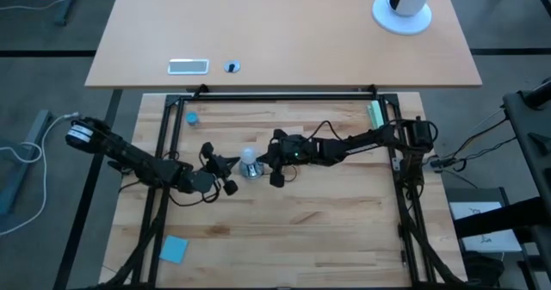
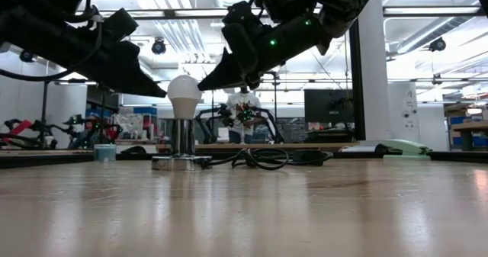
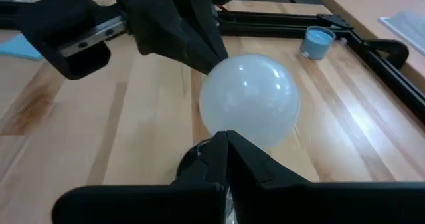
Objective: Screw lightbulb
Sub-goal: Insert the lightbulb into the lamp
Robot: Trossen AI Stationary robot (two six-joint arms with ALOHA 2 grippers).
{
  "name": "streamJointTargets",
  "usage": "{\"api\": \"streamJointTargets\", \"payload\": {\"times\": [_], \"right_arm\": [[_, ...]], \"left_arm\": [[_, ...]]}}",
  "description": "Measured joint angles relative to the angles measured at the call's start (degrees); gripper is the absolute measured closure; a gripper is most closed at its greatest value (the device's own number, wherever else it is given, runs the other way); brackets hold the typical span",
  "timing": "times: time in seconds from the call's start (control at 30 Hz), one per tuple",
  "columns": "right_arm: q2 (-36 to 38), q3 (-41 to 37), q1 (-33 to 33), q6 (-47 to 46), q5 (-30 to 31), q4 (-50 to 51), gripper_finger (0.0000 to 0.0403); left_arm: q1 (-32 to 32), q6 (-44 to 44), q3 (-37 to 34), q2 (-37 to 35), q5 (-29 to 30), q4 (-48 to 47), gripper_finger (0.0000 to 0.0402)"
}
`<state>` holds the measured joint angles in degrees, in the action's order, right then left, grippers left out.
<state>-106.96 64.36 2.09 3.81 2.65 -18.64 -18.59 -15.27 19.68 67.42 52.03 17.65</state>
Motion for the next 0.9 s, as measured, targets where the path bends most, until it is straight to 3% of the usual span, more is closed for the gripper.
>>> {"api": "streamJointTargets", "payload": {"times": [0.17, 0.33, 0.9], "right_arm": [[0.1, 0.0, 0.3, 0.2, 5.0, 3.5, 0.0403], [0.1, 0.0, 1.6, 0.6, 6.1, 3.7, 0.0403], [0.0, 0.0, 1.7, -0.3, -0.3, -2.6, 0.0403]], "left_arm": [[-0.8, -2.3, 0.0, 0.0, -1.5, -0.9, 0.0401], [-1.3, -2.6, 0.0, 0.0, -2.3, -0.9, 0.0401], [-1.0, -0.3, 0.0, 0.0, 2.3, -0.6, 0.0401]]}}
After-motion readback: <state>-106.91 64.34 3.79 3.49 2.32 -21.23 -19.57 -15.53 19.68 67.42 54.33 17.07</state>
